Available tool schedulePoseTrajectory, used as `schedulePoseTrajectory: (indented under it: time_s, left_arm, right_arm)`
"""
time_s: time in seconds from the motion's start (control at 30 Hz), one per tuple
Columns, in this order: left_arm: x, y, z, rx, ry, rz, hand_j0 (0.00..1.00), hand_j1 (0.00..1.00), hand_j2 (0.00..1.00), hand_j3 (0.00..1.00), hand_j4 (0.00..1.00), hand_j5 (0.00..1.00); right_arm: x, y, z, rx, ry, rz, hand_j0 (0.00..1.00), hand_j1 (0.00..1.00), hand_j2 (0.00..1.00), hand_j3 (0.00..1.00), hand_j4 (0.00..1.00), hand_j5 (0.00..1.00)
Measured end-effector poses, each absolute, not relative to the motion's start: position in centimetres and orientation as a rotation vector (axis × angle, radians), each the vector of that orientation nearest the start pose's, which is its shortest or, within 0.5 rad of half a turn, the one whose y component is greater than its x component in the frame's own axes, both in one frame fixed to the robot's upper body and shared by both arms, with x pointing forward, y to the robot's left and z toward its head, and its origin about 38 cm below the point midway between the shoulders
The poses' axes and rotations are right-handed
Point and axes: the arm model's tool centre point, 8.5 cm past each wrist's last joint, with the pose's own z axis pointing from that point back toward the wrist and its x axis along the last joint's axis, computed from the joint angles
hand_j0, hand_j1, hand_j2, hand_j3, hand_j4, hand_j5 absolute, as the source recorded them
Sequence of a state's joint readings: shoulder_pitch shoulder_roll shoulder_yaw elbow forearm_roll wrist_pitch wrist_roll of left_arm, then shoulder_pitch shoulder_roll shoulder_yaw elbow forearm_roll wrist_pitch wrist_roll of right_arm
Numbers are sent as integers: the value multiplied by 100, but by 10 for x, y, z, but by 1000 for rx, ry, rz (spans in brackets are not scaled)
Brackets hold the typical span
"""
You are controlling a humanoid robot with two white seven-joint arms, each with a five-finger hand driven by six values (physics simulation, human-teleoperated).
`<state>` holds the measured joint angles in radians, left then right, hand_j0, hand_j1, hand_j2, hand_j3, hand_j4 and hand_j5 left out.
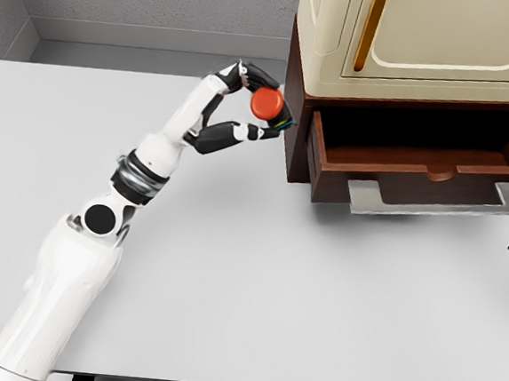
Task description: Put the switch into the drawer with left arm, and close the drawer with right arm
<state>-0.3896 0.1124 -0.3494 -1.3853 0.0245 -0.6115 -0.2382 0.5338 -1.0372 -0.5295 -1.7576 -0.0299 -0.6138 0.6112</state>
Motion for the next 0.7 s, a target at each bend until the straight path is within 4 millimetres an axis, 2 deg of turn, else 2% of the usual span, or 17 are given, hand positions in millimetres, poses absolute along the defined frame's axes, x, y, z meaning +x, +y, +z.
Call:
schedulePoseTrajectory:
  time_s: [0.7]
  left_arm:
    - [421,85,209,-307,-2318,-845,38,38,38,38,38,38]
  right_arm:
    - [261,-469,252,-395,-1368,1640,71,71,71,71,71,71]
